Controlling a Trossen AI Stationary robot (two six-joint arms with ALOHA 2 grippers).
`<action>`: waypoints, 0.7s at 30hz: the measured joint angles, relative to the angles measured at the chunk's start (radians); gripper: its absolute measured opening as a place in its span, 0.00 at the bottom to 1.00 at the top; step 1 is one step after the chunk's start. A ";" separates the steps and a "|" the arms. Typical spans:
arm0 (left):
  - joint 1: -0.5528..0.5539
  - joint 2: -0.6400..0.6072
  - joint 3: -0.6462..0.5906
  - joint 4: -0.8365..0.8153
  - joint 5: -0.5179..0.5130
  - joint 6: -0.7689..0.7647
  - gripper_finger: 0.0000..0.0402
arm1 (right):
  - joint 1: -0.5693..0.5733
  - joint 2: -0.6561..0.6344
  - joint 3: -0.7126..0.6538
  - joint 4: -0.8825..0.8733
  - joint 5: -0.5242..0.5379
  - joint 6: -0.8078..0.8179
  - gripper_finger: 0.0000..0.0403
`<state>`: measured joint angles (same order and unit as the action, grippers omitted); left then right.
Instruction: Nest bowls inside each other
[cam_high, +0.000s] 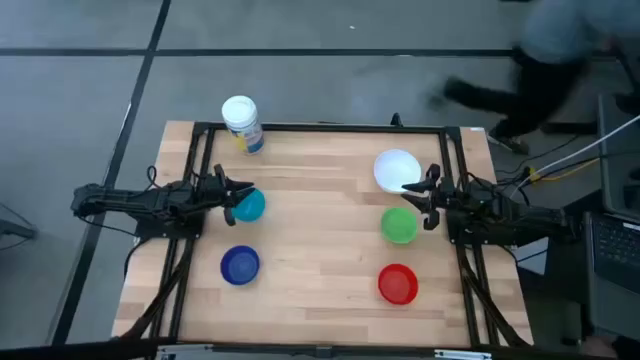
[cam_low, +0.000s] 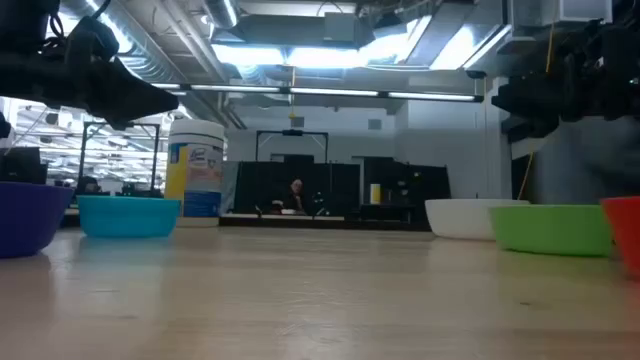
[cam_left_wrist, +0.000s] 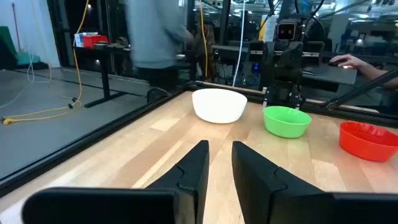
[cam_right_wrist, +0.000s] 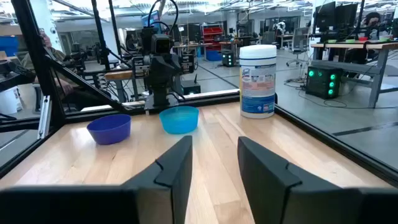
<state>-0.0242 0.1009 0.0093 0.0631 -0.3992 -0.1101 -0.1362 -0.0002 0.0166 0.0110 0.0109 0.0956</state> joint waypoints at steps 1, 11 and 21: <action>0.000 0.000 0.000 0.000 0.000 0.000 0.17 | 0.000 0.000 0.000 0.000 0.000 0.000 0.33; 0.000 0.000 0.000 0.000 0.000 0.000 0.17 | 0.000 0.000 0.000 0.000 0.000 0.000 0.33; 0.000 0.000 0.000 0.000 0.000 0.000 0.16 | 0.000 0.000 0.000 0.026 0.016 -0.078 0.33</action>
<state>-0.0245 0.1005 0.0091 0.0631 -0.3992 -0.1101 -0.1364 -0.0002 0.0166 0.0374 0.0273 0.0178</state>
